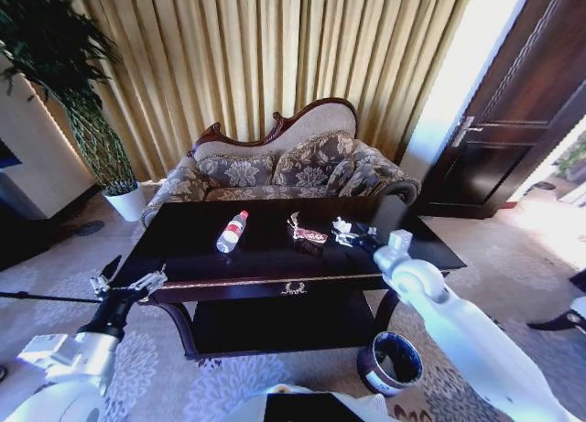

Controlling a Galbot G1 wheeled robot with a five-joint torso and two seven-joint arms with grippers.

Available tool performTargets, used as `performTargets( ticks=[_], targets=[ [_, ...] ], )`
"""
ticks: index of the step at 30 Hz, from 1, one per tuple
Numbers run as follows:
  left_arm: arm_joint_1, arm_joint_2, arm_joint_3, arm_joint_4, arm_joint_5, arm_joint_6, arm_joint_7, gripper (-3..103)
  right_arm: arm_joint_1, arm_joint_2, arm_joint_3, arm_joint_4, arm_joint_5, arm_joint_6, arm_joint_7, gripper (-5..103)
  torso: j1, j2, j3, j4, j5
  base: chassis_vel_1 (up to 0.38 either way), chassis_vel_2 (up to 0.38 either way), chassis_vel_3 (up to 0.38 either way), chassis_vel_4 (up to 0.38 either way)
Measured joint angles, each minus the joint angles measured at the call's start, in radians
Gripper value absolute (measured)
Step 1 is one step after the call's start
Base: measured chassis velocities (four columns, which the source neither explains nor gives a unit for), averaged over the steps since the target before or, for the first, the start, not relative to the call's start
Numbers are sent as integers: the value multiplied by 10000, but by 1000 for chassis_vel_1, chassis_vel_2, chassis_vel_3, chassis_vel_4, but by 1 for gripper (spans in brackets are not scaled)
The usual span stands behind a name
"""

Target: Move to the front of the table and place the trash on the table into the trash bin.

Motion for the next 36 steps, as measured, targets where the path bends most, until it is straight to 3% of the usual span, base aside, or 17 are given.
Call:
performTargets(
  ticks=[14,15,17,24,26,30,32,35,36],
  targets=[
    [-217,-63,126,-7,111,69,-22,100,766,424,-1001,-1401,-655,129,-98,100,0,0,-1,-2,1,0,0,0,0],
    [-235,-66,125,-8,101,71,-24,100,844,426,-1085,-1484,-720,146,-104,92,0,0,-1,-2,1,0,0,0,0],
    [-239,-79,120,-8,95,71,-25,100,900,433,-1144,-1526,-749,154,-106,92,0,0,-1,-1,1,0,0,0,0],
    [-276,-138,126,-8,76,60,-27,100,1062,447,-1265,-1584,-814,191,-99,60,-1,1,-1,-1,1,0,0,0,0],
    [-283,-127,124,-8,69,58,-27,100,1070,441,-1265,-1585,-816,200,-95,60,-1,1,-1,-2,0,0,0,0,0],
    [-318,-97,116,-8,50,52,-27,100,1089,420,-1265,-1585,-830,235,-83,38,-1,1,-1,-1,0,0,0,0,0],
    [-318,-97,120,-8,50,51,-27,100,1092,419,-1264,-1585,-832,242,-79,38,-1,1,-1,-1,0,0,0,0,0],
    [-313,-92,125,-8,47,44,-27,100,1092,416,-1258,-1576,-846,254,-70,22,-1,1,-1,-2,1,0,0,0,0],
    [-313,-92,125,-8,47,44,-27,100,1092,416,-1258,-1576,-846,254,-70,22,-1,1,-1,-2,1,0,0,0,0]
  ],
)
